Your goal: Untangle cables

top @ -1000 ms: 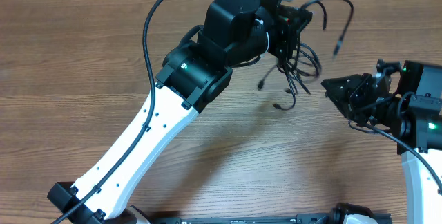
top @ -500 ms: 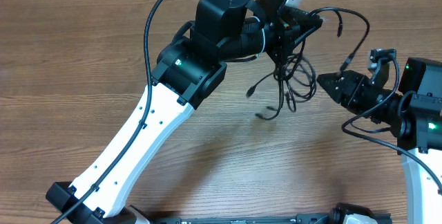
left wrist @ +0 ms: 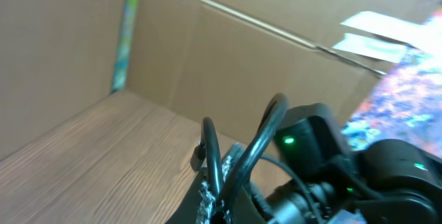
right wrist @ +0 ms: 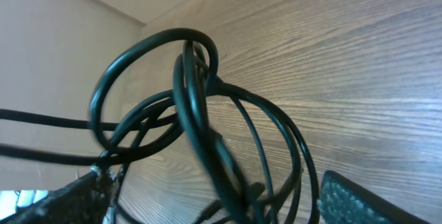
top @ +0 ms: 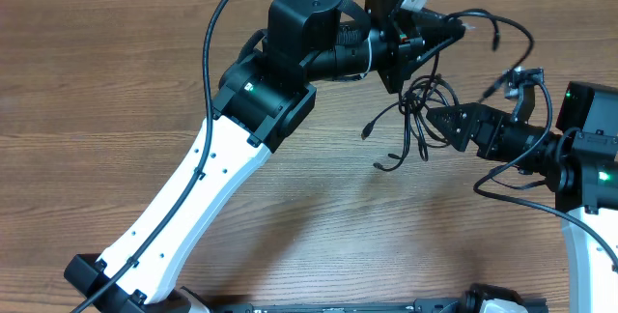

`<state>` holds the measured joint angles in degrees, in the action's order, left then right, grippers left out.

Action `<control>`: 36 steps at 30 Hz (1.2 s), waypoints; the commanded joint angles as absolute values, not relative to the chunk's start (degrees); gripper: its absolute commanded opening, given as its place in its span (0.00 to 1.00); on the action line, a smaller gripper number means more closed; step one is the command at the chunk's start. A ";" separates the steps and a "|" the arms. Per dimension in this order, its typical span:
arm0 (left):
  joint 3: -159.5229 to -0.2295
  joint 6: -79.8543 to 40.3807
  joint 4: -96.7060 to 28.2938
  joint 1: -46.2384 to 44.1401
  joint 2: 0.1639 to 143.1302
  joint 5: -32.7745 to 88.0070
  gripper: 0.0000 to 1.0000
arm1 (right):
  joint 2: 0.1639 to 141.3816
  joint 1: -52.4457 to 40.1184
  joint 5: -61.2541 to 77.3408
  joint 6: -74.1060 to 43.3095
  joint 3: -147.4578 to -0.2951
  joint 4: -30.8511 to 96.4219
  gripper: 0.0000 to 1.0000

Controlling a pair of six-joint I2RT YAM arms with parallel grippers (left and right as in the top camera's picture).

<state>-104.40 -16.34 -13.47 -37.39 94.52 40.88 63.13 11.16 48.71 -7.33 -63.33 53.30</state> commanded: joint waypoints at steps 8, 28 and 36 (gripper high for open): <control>-105.16 -16.51 -10.44 -37.01 93.54 49.54 0.04 | 62.11 10.94 49.15 -2.87 -64.25 53.25 0.22; -105.16 -12.97 -22.13 -32.12 93.54 51.96 0.71 | 62.08 10.98 38.24 -12.03 -64.25 51.42 0.04; -105.16 -0.82 -32.80 -31.77 93.54 52.38 0.99 | 62.08 10.98 38.20 -12.01 -64.25 50.43 0.04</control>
